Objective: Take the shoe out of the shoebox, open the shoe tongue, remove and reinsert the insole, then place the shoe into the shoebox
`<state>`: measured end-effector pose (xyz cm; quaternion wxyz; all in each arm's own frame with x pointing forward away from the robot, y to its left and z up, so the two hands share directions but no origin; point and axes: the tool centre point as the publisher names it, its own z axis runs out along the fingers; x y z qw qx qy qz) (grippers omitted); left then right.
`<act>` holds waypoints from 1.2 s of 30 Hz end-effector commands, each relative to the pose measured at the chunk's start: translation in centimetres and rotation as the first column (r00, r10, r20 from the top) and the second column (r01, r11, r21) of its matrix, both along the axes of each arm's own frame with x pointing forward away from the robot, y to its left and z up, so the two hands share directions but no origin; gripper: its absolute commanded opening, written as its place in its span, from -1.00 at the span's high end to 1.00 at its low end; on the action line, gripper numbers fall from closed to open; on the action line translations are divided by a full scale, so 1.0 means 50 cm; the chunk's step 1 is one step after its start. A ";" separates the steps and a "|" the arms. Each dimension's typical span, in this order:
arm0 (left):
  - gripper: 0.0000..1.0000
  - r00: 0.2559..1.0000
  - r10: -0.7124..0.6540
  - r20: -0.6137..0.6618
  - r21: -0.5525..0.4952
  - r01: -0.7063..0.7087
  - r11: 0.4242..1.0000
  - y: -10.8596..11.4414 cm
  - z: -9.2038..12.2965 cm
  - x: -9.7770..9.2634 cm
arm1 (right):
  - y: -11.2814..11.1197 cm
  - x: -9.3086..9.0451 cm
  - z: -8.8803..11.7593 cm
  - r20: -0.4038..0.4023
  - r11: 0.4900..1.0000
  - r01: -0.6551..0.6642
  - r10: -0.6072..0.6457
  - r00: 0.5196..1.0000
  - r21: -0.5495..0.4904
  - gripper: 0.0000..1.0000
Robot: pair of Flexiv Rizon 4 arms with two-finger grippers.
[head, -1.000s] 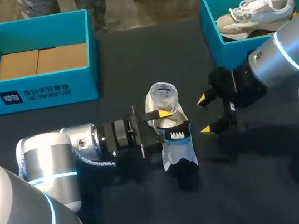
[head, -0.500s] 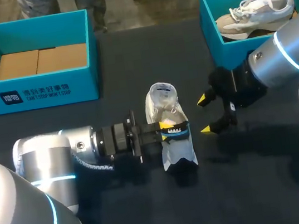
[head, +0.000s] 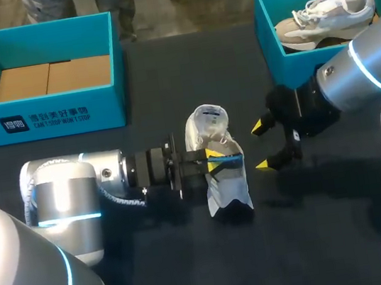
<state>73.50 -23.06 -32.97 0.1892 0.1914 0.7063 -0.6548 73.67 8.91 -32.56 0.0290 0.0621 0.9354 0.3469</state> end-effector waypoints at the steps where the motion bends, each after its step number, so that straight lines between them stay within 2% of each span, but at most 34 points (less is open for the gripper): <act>1: 1.00 1.000 0.004 0.012 0.029 -0.005 1.000 0.003 0.000 0.001 | 0.003 -0.001 0.000 0.000 1.000 0.002 -0.002 1.000 -0.005 -1.00; 4: 1.00 1.000 0.000 0.019 0.064 -0.002 0.998 0.010 -0.010 0.002 | 0.003 -0.001 0.000 0.000 1.000 0.002 -0.002 1.000 -0.005 -1.00; 12: 1.00 1.000 0.021 0.017 0.064 -0.022 0.998 0.019 -0.013 0.002 | 0.003 -0.001 0.000 0.000 1.000 0.002 -0.002 1.000 -0.005 -1.00; 13: 0.55 0.999 0.026 0.019 0.053 -0.027 0.998 0.019 -0.007 -0.001 | 0.003 -0.001 0.000 0.000 1.000 0.002 -0.002 1.000 -0.005 -1.00; 15: 0.07 0.999 0.026 0.026 0.047 -0.027 0.999 0.019 -0.001 -0.004 | 0.003 -0.001 0.000 0.000 1.000 0.002 -0.002 1.000 -0.005 -1.00; 18: 0.01 0.999 0.023 0.031 0.032 -0.024 0.999 0.019 0.009 -0.012 | 0.003 -0.001 0.000 0.000 1.000 0.002 -0.002 1.000 -0.005 -1.00; 22: 0.04 0.999 0.021 0.032 0.020 -0.022 1.000 0.018 0.022 -0.023 | 0.003 -0.001 0.000 0.000 1.000 0.002 -0.002 1.000 -0.005 -1.00; 23: 0.12 0.999 0.020 0.031 0.014 -0.020 1.000 0.017 0.024 -0.025 | 0.003 -0.001 0.000 0.000 1.000 0.002 -0.002 1.000 -0.005 -1.00; 25: 0.15 0.999 0.016 0.031 0.008 -0.016 1.000 0.016 0.027 -0.031 | 0.003 -0.001 0.000 0.000 1.000 0.002 -0.002 1.000 -0.005 -1.00; 28: 0.53 1.000 0.002 0.023 0.010 -0.002 1.000 0.012 0.022 -0.038 | 0.003 -0.001 0.000 0.000 1.000 0.002 -0.002 1.000 -0.005 -1.00; 29: 0.87 1.000 -0.002 0.017 0.013 0.002 1.000 0.010 0.019 -0.038 | 0.003 -0.001 0.000 0.000 1.000 0.002 -0.002 1.000 -0.005 -1.00; 30: 1.00 1.000 -0.004 0.015 0.015 0.003 1.000 0.009 0.016 -0.039 | 0.003 -0.001 0.000 0.000 1.000 0.002 -0.002 1.000 -0.005 -1.00; 36: 1.00 1.000 -0.014 -0.002 0.042 0.014 0.999 0.005 -0.005 -0.031 | 0.003 -0.001 0.000 0.000 1.000 0.002 -0.002 1.000 -0.005 -1.00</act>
